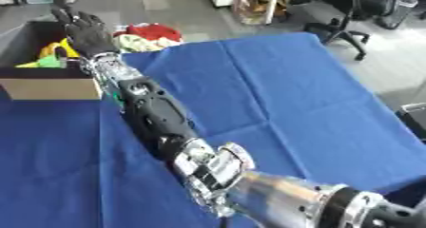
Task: Pick up objects on the table and place them in the box.
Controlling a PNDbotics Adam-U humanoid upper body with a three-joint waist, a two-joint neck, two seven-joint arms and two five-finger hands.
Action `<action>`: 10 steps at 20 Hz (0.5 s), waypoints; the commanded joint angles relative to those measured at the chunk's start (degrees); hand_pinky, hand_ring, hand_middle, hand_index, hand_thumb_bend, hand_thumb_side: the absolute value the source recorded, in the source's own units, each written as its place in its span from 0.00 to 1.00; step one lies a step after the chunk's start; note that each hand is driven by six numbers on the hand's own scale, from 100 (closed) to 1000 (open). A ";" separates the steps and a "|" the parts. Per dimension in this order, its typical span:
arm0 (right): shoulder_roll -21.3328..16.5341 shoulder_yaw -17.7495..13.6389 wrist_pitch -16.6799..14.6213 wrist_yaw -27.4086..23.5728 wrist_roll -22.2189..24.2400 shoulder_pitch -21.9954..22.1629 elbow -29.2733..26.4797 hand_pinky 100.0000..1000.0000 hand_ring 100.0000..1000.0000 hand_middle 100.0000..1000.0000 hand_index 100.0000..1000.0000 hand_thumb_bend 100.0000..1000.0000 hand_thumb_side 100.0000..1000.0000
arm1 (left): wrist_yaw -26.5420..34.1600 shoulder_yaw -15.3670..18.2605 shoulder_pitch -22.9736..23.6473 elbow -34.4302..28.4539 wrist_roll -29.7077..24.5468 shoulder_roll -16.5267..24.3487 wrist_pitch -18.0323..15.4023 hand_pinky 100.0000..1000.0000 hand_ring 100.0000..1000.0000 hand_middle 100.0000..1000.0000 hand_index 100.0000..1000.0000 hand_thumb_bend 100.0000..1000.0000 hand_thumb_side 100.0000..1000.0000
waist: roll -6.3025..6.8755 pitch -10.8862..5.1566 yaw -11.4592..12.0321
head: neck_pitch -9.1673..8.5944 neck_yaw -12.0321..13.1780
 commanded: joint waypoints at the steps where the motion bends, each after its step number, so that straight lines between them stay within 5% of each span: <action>1: -2.80 1.56 -3.42 -10.20 1.08 -1.21 -5.36 0.86 0.83 0.95 1.00 0.00 0.00 | 0.01 0.38 0.01 -0.83 0.09 0.56 -0.20 0.71 0.59 0.58 0.84 0.00 0.75 | 0.34 -1.17 -1.14 | 0.40 1.51; 6: -10.07 5.53 -6.12 -29.93 3.81 2.62 -15.74 0.80 0.76 0.85 0.99 0.00 0.00 | -0.67 0.78 0.94 -0.54 0.38 1.04 -0.31 0.71 0.60 0.60 0.84 0.00 0.75 | -0.61 -2.10 -5.39 | 1.82 6.02; 10: -14.96 7.04 -5.36 -45.17 6.87 11.97 -25.99 0.78 0.71 0.81 0.97 0.00 0.00 | -2.31 1.20 1.73 -0.18 0.57 1.46 -0.68 0.72 0.62 0.62 0.84 0.00 0.75 | -1.62 -2.70 -8.83 | 3.42 10.82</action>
